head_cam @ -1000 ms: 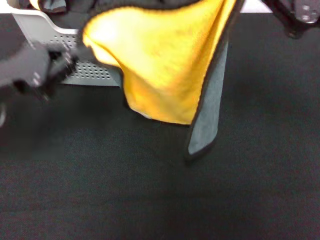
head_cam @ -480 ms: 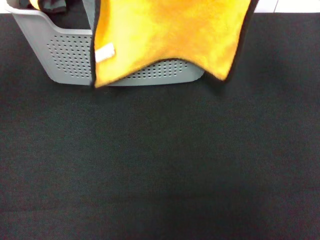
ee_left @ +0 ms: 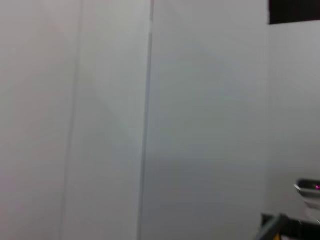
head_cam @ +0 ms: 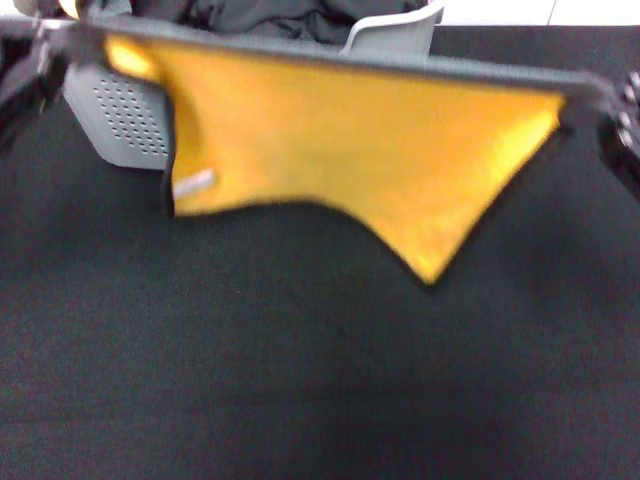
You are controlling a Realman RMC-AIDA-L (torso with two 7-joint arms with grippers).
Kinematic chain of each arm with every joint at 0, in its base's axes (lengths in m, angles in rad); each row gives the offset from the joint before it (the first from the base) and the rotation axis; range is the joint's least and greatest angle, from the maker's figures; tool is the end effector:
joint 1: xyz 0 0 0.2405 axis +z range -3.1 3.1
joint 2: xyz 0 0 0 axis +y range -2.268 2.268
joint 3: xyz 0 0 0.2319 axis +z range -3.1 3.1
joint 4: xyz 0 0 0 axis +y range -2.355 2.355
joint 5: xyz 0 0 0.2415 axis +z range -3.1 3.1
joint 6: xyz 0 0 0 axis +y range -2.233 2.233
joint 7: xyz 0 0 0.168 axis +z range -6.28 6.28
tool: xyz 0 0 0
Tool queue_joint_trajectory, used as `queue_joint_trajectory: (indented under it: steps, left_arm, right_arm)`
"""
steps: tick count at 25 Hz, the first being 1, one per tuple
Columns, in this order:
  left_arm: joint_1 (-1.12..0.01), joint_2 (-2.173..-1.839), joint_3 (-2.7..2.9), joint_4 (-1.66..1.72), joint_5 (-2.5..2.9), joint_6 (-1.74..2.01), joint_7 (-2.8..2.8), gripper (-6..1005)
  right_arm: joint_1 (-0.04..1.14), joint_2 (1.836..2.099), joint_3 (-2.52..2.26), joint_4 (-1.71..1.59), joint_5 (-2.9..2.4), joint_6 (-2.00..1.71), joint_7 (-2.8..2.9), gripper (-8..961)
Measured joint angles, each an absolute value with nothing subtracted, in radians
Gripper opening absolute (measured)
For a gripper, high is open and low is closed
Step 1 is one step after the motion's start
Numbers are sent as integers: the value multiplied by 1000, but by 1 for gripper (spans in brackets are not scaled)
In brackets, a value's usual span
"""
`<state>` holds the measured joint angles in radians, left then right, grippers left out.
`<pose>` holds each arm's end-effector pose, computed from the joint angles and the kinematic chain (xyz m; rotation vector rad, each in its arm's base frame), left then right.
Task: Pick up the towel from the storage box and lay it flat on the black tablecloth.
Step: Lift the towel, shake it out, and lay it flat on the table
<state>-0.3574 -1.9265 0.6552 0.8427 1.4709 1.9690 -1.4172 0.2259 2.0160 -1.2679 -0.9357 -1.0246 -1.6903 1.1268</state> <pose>-0.2297 0.3085 0.1404 -2.5244 -0.2078 -1.2194 0.1712 0.3079 0.0531 -2.4386 -0.0301 1.3969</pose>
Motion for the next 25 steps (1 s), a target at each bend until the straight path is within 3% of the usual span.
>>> queue_joint_trajectory:
  steps: [7, 11, 14, 19, 25]
  left_arm:
    - [-207, -1927, 740, 884, 1490, 2036, -1315, 16]
    - [-169, -1906, 863, 889, 1419, 2037, -1287, 16]
    - [-177, -1900, 885, 875, 1414, 2033, -1283, 14]
    - [-252, -1916, 779, 762, 1515, 2031, -1239, 5]
    - [-306, -1942, 692, 726, 1433, 2028, -1225, 2]
  right_arm:
    - [134, 2008, -1246, -947, -1027, -1914, 1121, 68]
    - [111, 2007, -1200, -974, -1031, -2007, 1150, 70]
    - [136, 2007, -1197, -940, -1080, -1957, 1158, 71]
    - [262, 2013, -1207, -725, -1181, -1824, 1009, 72]
    - [283, 2013, -1174, -856, -1146, -1780, 998, 74]
